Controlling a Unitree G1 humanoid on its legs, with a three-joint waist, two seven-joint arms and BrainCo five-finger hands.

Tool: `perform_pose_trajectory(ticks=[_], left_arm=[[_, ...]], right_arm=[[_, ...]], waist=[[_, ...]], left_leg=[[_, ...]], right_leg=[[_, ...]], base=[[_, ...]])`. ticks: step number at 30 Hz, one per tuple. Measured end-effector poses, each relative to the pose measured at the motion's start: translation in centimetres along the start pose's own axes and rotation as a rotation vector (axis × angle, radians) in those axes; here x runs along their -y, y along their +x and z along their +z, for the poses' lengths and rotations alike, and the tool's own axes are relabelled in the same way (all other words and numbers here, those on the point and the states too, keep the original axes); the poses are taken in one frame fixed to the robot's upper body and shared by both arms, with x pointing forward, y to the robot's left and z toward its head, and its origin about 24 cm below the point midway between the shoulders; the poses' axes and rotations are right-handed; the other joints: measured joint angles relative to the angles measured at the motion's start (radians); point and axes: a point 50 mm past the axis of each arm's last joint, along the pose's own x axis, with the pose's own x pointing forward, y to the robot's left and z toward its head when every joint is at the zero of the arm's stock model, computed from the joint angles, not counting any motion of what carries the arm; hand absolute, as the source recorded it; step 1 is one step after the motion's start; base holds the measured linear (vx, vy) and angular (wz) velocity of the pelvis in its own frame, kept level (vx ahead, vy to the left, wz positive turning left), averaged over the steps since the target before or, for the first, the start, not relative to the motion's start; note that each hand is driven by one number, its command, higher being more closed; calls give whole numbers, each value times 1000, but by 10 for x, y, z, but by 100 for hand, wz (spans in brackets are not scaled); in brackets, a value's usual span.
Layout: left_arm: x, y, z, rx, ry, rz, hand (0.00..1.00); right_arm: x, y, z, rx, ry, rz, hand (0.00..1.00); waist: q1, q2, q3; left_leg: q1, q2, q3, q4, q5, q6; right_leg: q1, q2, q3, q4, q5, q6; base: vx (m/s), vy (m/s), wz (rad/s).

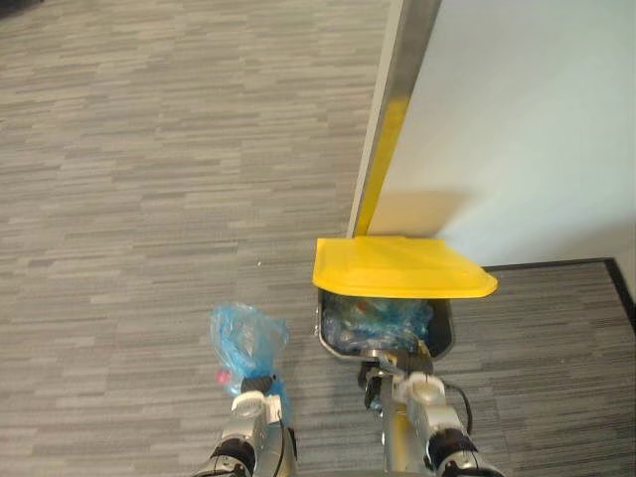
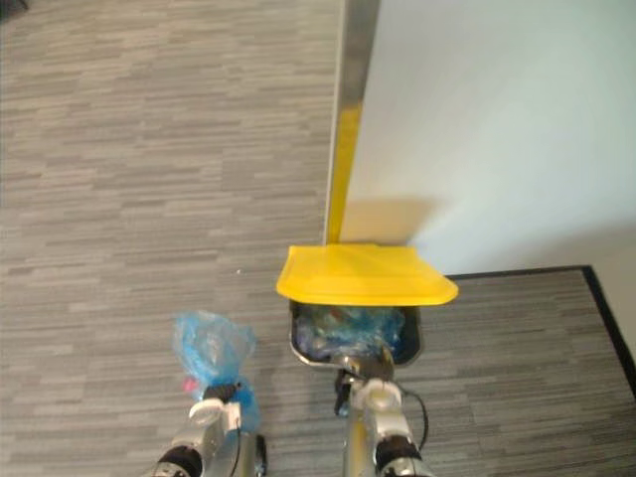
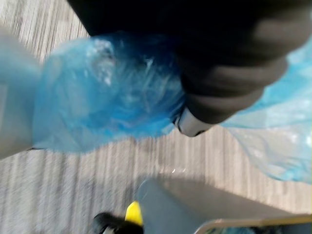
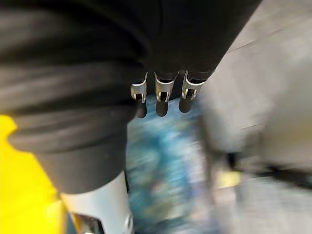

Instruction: Gather rubbish on tea table into small bin, then transfer packed bag to large trash can.

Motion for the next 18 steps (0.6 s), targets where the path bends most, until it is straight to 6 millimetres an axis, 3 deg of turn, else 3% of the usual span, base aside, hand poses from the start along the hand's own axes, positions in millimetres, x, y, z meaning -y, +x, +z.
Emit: perform_pose_trajectory(ticks=[1,2,4,6,13,16,18], left_arm=[[1,0,9,40,-11,6,100],[1,1,11,50,-18,8,100],[3,0,24,108,-47,11,100],[7,-3,37,162,-59,0,100],[35,-21,80,391,-22,-135,100],[49,-35,98,488,-27,-203,100],[57,-43,107,535,-36,-243,100]], right_arm=[[-4,3,22,74,12,5,0],[-5,4,28,95,15,7,0],[-9,6,65,221,37,3,0],[-9,7,87,290,49,-7,0],[14,4,182,573,128,-81,0],[21,-5,218,683,171,-93,0],[23,-9,231,712,212,-101,0]], waist=[[2,5,7],[5,4,7],[18,3,9],[24,1,12],[32,-4,54],[32,-16,75],[31,-17,76]], left_leg=[[-22,6,-13,12,-21,-13],[-32,6,-15,19,-21,-13],[-80,13,-24,45,-26,-21],[-104,15,-27,47,-26,-21],[-120,48,-67,46,-25,-22],[-124,52,-72,46,-24,-25],[-134,55,-77,47,-22,-28]], right_leg=[[-12,0,-8,0,9,2],[-17,0,-8,-2,13,0],[-50,5,-3,-16,35,0],[-66,10,-2,-34,46,5],[-66,48,-35,-34,39,-2],[-68,52,-38,-32,38,-2],[-73,52,-41,-32,38,-1]], base=[[-73,-51,12],[-103,-70,10],[-100,-85,-4],[-70,-89,-3],[-2,-87,4],[-29,-73,3],[-37,-63,6]])
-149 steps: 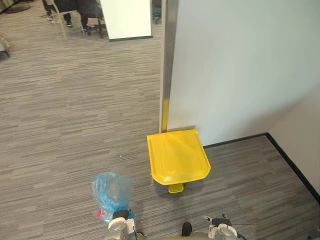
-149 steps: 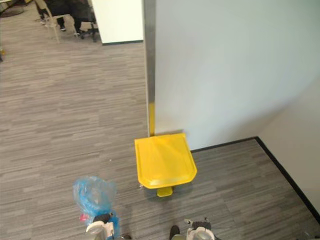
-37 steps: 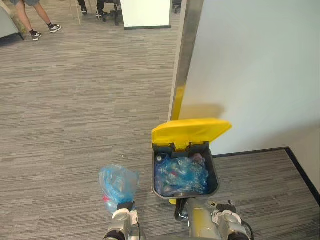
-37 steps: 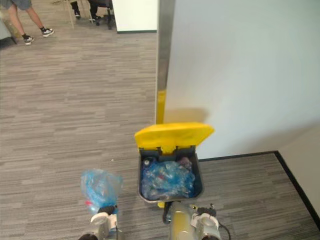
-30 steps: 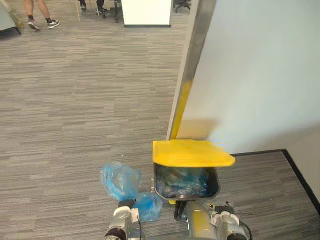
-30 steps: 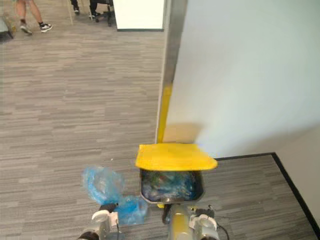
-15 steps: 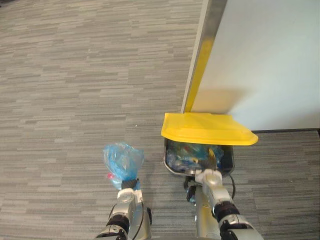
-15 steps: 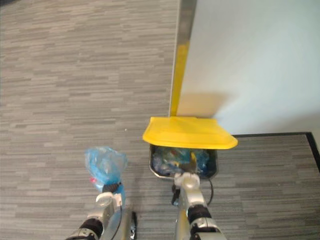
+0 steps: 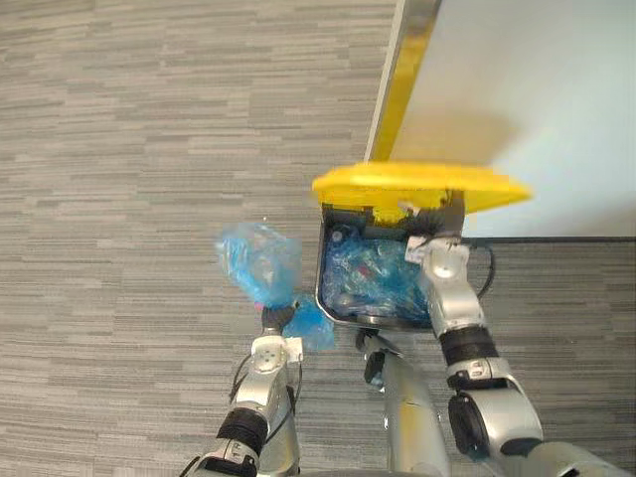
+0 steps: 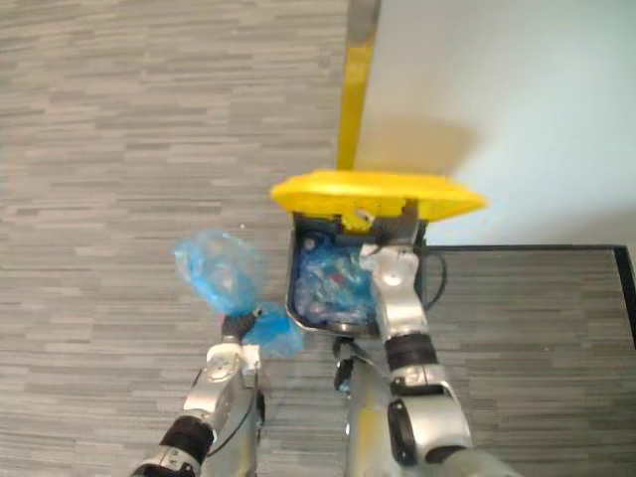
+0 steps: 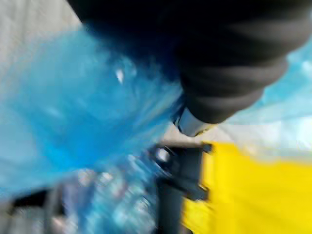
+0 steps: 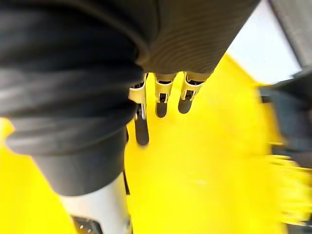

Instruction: Gather rubbish on tea table into small bin, then transfer packed bag to large trash can.

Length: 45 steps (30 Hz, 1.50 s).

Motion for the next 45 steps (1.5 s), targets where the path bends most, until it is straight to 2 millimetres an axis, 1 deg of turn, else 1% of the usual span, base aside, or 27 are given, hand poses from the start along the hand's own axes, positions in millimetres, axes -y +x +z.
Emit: perform_pose_trajectory(ticks=[1,3,5,7,9,11,13,14,16,17,19,22,25,27,28,30,33,36,37,38,39,40,41,42,43,44,45], left_arm=[[4,-1,8,38,-6,-20,100],[6,-2,18,79,-14,-41,100],[11,-3,34,140,-53,-70,100],[22,-7,49,197,-89,-127,100],[35,-13,65,265,-119,-190,100],[50,-21,86,358,-147,-264,100],[59,-26,100,415,-155,-309,100],[60,-27,103,426,-156,-317,100],[67,-32,118,489,-167,-354,100],[68,-33,119,498,-168,-359,100],[72,-34,128,534,-159,-376,100],[78,-35,135,563,-142,-395,100],[83,-35,140,592,-111,-400,100],[88,-28,145,600,-71,-399,100],[96,-19,149,596,-15,-394,100],[101,-12,153,586,16,-386,100],[110,-3,159,566,39,-377,100],[109,6,158,534,60,-355,100],[107,12,158,517,65,-337,100],[104,19,157,492,67,-311,100],[103,20,156,481,67,-307,100],[98,26,153,452,56,-274,100],[95,28,151,437,58,-262,100],[92,34,144,393,73,-240,100],[87,40,135,346,90,-214,100],[85,41,133,337,93,-207,100],[81,44,128,307,90,-180,100]], right_arm=[[-3,4,8,12,27,-4,0],[-6,7,14,20,38,-6,0],[-9,10,21,21,43,-4,0],[-10,16,26,11,53,-13,0],[-9,22,28,-4,62,-28,0],[-11,28,31,-30,81,-35,0],[-12,33,33,-48,108,-42,0],[-13,33,33,-50,110,-42,0],[-16,35,35,-59,113,-38,0],[-17,36,35,-61,113,-37,0],[-21,38,35,-78,112,-22,0],[-26,40,39,-78,120,-10,0],[-28,41,43,-68,125,-6,0],[-28,42,45,-64,126,-6,0],[-28,42,48,-50,131,-6,0],[-27,43,54,-29,138,-7,0],[-27,42,72,44,154,4,0],[-32,39,86,103,160,28,0],[-34,37,93,135,164,43,0],[-36,35,101,170,170,54,0],[-36,35,102,176,171,54,0],[-41,34,110,205,165,73,0],[-42,34,114,217,169,78,0],[-43,34,119,234,171,82,0],[-44,34,120,244,162,90,0],[-45,34,120,247,160,92,0],[-43,34,123,271,148,92,0]], waist=[[0,-4,2],[0,-7,5],[-2,-17,11],[-4,-19,13],[-7,-20,13],[-8,-20,13],[-9,-21,14],[-9,-21,14],[-12,-22,14],[-12,-22,14],[-17,-29,32],[-22,-36,37],[-28,-37,37],[-31,-38,38],[-38,-43,43],[-43,-43,49],[-47,-50,60],[-50,-61,74],[-54,-65,78],[-53,-61,86],[-66,-67,88],[-77,-73,93],[-74,-73,93],[-76,-73,93],[-83,-73,94],[-85,-73,94],[-88,-74,94]], left_leg=[[-6,0,0,0,0,-1],[-9,3,0,1,2,-4],[-9,8,0,3,3,-6],[-12,9,-1,8,5,-10],[-16,8,-2,15,6,-12],[-16,7,-2,24,6,-12],[-16,6,-2,26,5,-13],[-16,6,-2,26,5,-13],[-14,7,-2,26,6,-13],[-13,7,-1,26,6,-14],[15,8,6,21,6,-14],[21,7,12,1,6,-14],[21,9,8,-15,6,-14],[21,11,3,-28,14,-27],[17,16,2,-43,21,-31],[9,26,3,-53,21,-30],[-21,40,7,-65,21,-31],[-41,48,7,-60,24,-25],[-60,54,10,-64,26,-23],[-77,90,24,-64,38,-36],[-88,88,31,-53,41,-43],[-123,91,20,-28,56,-74],[-139,90,18,-22,57,-72],[-166,87,17,7,61,-64],[-188,87,19,32,63,-61],[-194,86,19,37,62,-61],[-214,80,29,41,58,-78]], right_leg=[[-6,1,0,0,0,0],[-9,4,0,1,0,0],[-9,9,-1,2,0,0],[-9,8,-1,3,0,0],[-9,5,-1,4,1,0],[-7,4,0,7,1,0],[-6,3,1,8,1,0],[-6,3,1,8,1,0],[-5,4,1,8,2,-1],[-5,4,1,8,3,-1],[15,7,5,9,3,-2],[16,8,13,-5,4,-2],[14,17,11,-19,8,-5],[13,25,8,-27,8,-6],[11,31,5,-46,13,-12],[10,43,4,-71,17,-10],[-10,73,3,-116,31,-5],[-35,92,3,-123,37,-5],[-47,97,-5,-139,25,12],[-108,100,25,-8,37,-59],[-125,98,83,38,14,-107],[-139,106,83,31,9,-65],[-144,111,85,16,18,-57],[-153,111,86,-6,35,-59],[-155,110,86,-16,51,-54],[-157,110,86,-16,53,-52],[-166,94,90,-27,66,-35]], base=[[-38,-73,3],[-21,-52,-2],[-22,-56,-2],[-46,-49,2],[-53,-33,3],[-49,-27,0],[-44,-30,0],[-46,-41,0],[-38,-45,-1],[-32,-45,-5],[-39,-44,-9],[-47,-63,-3],[-17,-86,0],[1,-92,-1],[3,-107,1],[1,-105,-6],[15,-82,-11],[29,-91,-22],[36,-120,-12],[68,-129,1],[93,-138,10],[84,-84,9],[41,-67,-6],[-6,-25,-11],[-53,-2,-5],[-99,13,8],[-90,11,11]])
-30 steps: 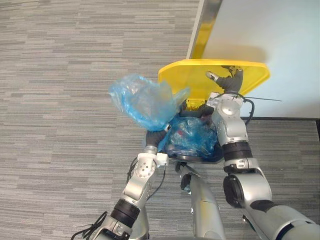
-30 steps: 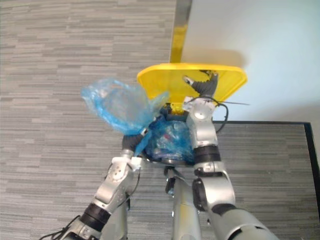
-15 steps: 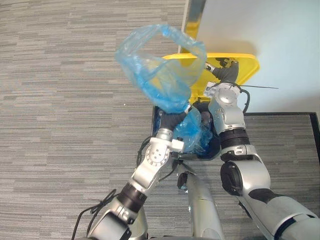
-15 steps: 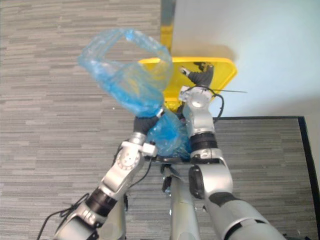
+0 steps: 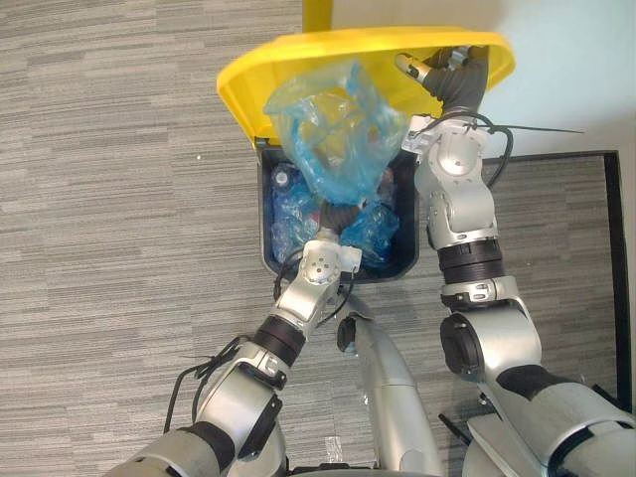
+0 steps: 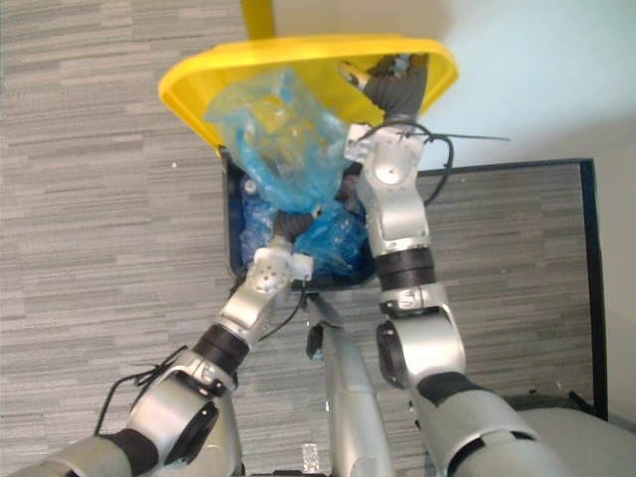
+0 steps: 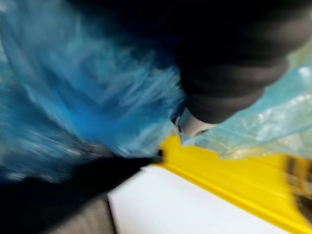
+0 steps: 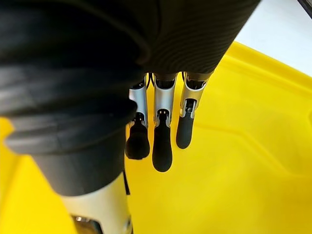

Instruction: Gather rubbish on tea table into small bin, then transfer packed bag to large trash can.

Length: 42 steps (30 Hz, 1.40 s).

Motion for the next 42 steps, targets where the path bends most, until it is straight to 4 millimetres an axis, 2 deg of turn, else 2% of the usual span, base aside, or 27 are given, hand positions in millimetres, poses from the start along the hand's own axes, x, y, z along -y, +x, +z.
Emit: perform_pose_trajectory(ticks=[1,3,4,6,8,14,23,29,32,36,37,39,40,41,42], left_arm=[[0,0,0,-3,-1,3,0],[-10,2,-7,-35,-6,52,0],[-21,3,-13,-67,-1,106,0],[-27,3,-18,-95,7,142,0],[-29,1,-26,-130,26,150,0],[-28,1,-27,-123,82,144,0],[-30,0,-32,-141,170,141,0],[-38,-6,-39,-144,205,152,0],[-53,-18,-53,-172,210,172,0],[-71,-44,-81,-252,168,207,0],[-80,-59,-97,-308,147,238,0],[-89,-71,-109,-355,124,272,0],[-104,-91,-128,-428,89,333,0],[-107,-96,-132,-447,77,348,0],[-114,-109,-144,-498,57,384,0]], right_arm=[[0,0,0,2,-1,0,0],[-1,0,2,22,-1,7,0],[-4,-2,3,33,-4,21,0],[-8,-3,3,36,-11,37,0],[-12,-5,2,38,-23,58,0],[-22,-3,0,26,-42,99,0],[-24,-5,-12,-14,-79,119,0],[-20,-16,-33,-62,-133,147,0],[-13,-28,-52,-100,-202,158,0],[2,-52,-87,-200,-268,171,0],[8,-66,-103,-257,-276,180,0],[13,-75,-112,-290,-291,184,0],[16,-88,-124,-331,-317,196,0],[17,-91,-127,-342,-315,197,0],[21,-102,-134,-371,-312,200,0]], waist=[[0,0,0],[1,-1,0],[3,-1,0],[5,-2,1],[4,-3,1],[-2,-5,0],[-4,-8,-2],[0,-14,-6],[8,-14,-6],[34,-14,-8],[47,-15,-16],[58,-14,-24],[62,-15,-27],[63,-15,-27],[69,-14,-28]], left_leg=[[-2,-1,0,0,0,-1],[-29,-4,3,4,7,-8],[-52,-3,4,13,8,-7],[-64,-2,4,21,9,-6],[-67,-3,9,24,9,-6],[-60,-2,20,24,9,-5],[-32,0,21,23,10,-4],[30,-4,25,20,9,-4],[76,-14,26,17,5,1],[158,-37,25,-9,5,4],[184,-40,24,-16,5,4],[196,-40,21,-16,5,4],[222,-42,15,-23,4,5],[233,-44,14,-28,5,5],[258,-49,13,-38,6,7]], right_leg=[[0,-1,1,-4,2,3],[1,-2,5,-54,20,28],[1,0,6,-91,33,42],[1,2,6,-109,44,54],[1,3,12,-118,51,52],[1,3,17,-116,52,50],[31,0,18,-111,56,46],[88,-4,21,-107,77,42],[125,-14,20,-87,68,28],[193,-32,21,-72,51,18],[215,-35,21,-70,46,14],[227,-37,20,-68,44,15],[251,-40,15,-59,35,17],[258,-42,15,-56,33,14],[275,-47,15,-48,24,14]], base=[[-97,10,12],[-92,1,4],[-93,-16,1],[-76,-32,-3],[-59,-51,-4],[-16,-58,-4],[-5,-41,1],[0,0,0],[1,7,3],[-19,0,9],[-36,-15,6],[-29,-19,5],[-20,-21,6],[-24,-28,6],[0,0,0]])
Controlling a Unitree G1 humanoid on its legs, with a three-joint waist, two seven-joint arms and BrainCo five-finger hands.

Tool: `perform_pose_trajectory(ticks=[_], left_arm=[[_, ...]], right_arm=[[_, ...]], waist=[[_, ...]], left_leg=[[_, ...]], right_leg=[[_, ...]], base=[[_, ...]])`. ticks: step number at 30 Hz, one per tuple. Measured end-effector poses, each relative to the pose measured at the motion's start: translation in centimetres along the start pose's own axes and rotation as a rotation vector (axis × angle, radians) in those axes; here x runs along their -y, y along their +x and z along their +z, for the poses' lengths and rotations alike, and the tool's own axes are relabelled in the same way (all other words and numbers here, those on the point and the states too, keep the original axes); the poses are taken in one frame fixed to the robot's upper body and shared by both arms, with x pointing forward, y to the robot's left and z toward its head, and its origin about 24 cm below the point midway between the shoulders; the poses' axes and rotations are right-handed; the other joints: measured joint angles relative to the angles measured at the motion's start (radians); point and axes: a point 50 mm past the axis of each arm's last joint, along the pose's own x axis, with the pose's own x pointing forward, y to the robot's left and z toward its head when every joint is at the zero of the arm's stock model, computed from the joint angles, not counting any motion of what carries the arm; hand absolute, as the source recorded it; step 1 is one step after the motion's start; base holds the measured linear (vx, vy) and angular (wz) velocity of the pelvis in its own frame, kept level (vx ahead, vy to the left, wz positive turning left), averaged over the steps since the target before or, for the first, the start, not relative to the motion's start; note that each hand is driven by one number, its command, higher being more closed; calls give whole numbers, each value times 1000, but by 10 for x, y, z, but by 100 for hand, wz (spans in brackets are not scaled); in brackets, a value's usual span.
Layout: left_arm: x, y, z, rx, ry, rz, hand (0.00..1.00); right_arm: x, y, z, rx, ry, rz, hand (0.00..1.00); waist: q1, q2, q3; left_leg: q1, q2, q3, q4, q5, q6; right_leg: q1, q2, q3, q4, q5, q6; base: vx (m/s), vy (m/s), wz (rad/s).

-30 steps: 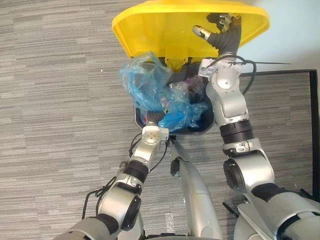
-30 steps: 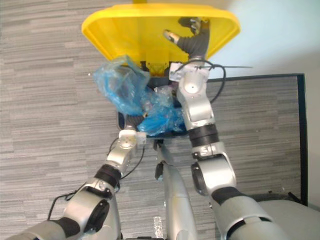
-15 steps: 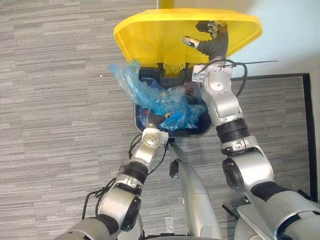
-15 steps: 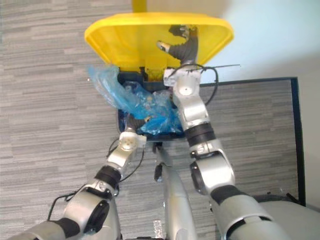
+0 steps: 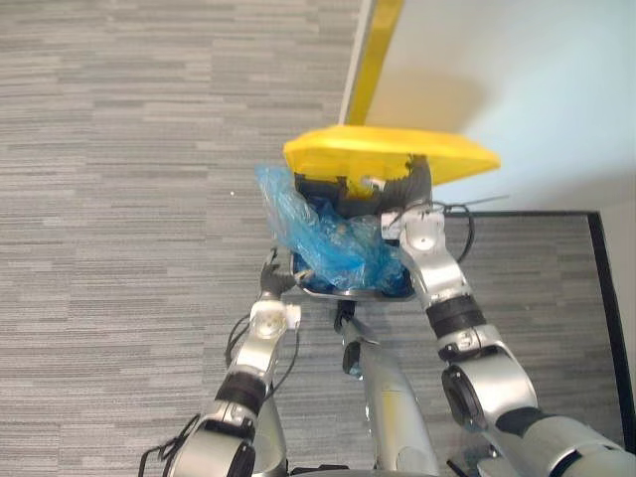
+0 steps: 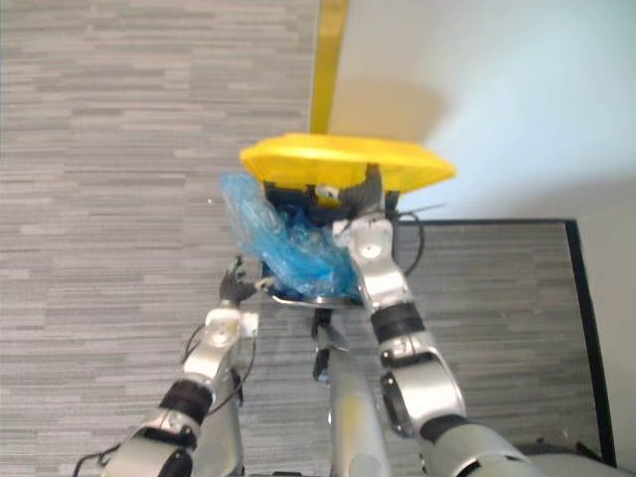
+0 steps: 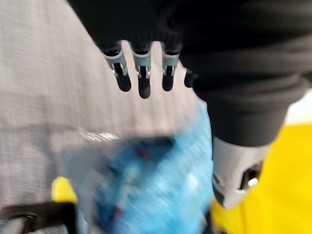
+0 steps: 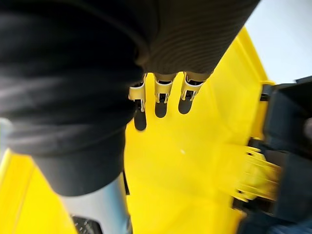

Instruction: Gather rubbish on tea table into small bin, then transfer packed bag to large trash can.

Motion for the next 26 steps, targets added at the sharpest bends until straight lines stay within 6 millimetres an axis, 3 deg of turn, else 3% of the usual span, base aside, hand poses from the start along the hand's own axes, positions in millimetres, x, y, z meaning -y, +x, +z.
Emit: perform_pose_trajectory(ticks=[3,5,6,7,8,9,10,11,12,13,14,15,16,17,18,21,26], left_arm=[[-26,-13,-49,-175,-43,81,0],[-36,-30,-88,-332,-59,124,0],[-36,-32,-93,-351,-62,129,0],[-42,-38,-104,-399,-83,161,0],[-47,-42,-112,-429,-79,176,0],[-48,-42,-112,-431,-77,179,0],[-49,-45,-116,-450,-64,181,0],[-46,-52,-125,-498,-55,172,0],[-37,-60,-134,-539,-69,153,0],[-37,-60,-135,-542,-65,150,0],[-39,-62,-137,-554,-56,152,0],[-41,-61,-136,-550,-53,157,0],[-44,-62,-140,-575,-64,166,0],[-43,-62,-142,-588,-79,164,0],[-42,-65,-144,-603,-106,169,0],[-41,-66,-147,-621,-110,165,0],[-43,-72,-153,-647,-143,187,0]], right_arm=[[-4,-27,-40,-117,-27,35,0],[-3,-71,-89,-281,-22,59,0],[-3,-78,-96,-308,-18,62,0],[-6,-102,-116,-400,-1,73,0],[-9,-128,-137,-498,11,83,0],[-10,-137,-144,-534,18,85,0],[-9,-161,-162,-633,31,80,0],[-5,-182,-181,-739,24,78,0],[7,-193,-194,-808,29,25,0],[10,-202,-199,-844,31,5,0],[19,-229,-215,-957,33,-37,0],[23,-252,-227,-1060,50,-75,0],[34,-265,-234,-1123,33,-112,0],[37,-268,-236,-1142,30,-125,0],[39,-273,-239,-1176,28,-136,0],[40,-282,-243,-1228,32,-156,0],[41,-285,-244,-1250,39,-166,0]], waist=[[6,0,-6],[5,-10,-34],[4,-12,-40],[-1,-4,-47],[-19,-20,-66],[-27,-27,-71],[-32,-35,-96],[-12,-5,-135],[-13,41,-157],[-23,38,-159],[-30,13,-175],[-27,-15,-194],[-21,-15,-215],[-17,-6,-230],[-20,-1,-245],[-20,-13,-253],[-22,-5,-277]], left_leg=[[79,-12,1,-19,1,3],[114,-41,16,-33,13,15],[119,-44,16,-47,22,15],[154,-23,24,-119,76,-11],[194,-33,15,-173,117,-34],[204,-41,5,-186,120,-34],[202,-53,-8,-192,118,-35],[194,-50,-19,-210,126,1],[196,-15,11,-269,156,37],[215,-12,27,-294,176,18],[248,-33,38,-336,197,-2],[253,-46,45,-339,200,-9],[252,-41,61,-357,209,0],[253,-33,63,-373,222,15],[261,-28,73,-419,253,56],[326,-34,120,-517,304,4],[348,-65,147,-549,318,3]], right_leg=[[51,-12,2,33,-25,9],[76,-42,15,31,-33,40],[79,-44,14,25,-45,58],[62,-61,11,189,-91,10],[63,-72,42,422,-152,-53],[85,-76,50,462,-173,-48],[143,-59,65,373,-245,-34],[178,-20,49,217,-198,26],[169,-7,35,322,-218,-2],[169,-24,50,423,-246,-22],[229,-63,87,499,-309,-2],[280,-71,108,427,-377,33],[325,-46,90,286,-393,3],[337,-31,84,233,-365,2],[360,-15,79,147,-327,2],[377,-21,85,129,-297,1],[387,-43,108,105,-279,30]], base=[[-21,4,0],[-149,37,-2],[-147,-46,7],[-63,-135,39],[-13,-161,53],[37,-126,58],[-15,-80,-5],[-58,-29,-58],[-86,18,-76],[-25,14,-38],[13,-31,-6],[-10,-101,-24],[-28,-79,-42],[-52,-61,-46],[-22,1,-35],[-28,3,-15],[-19,73,-8]])
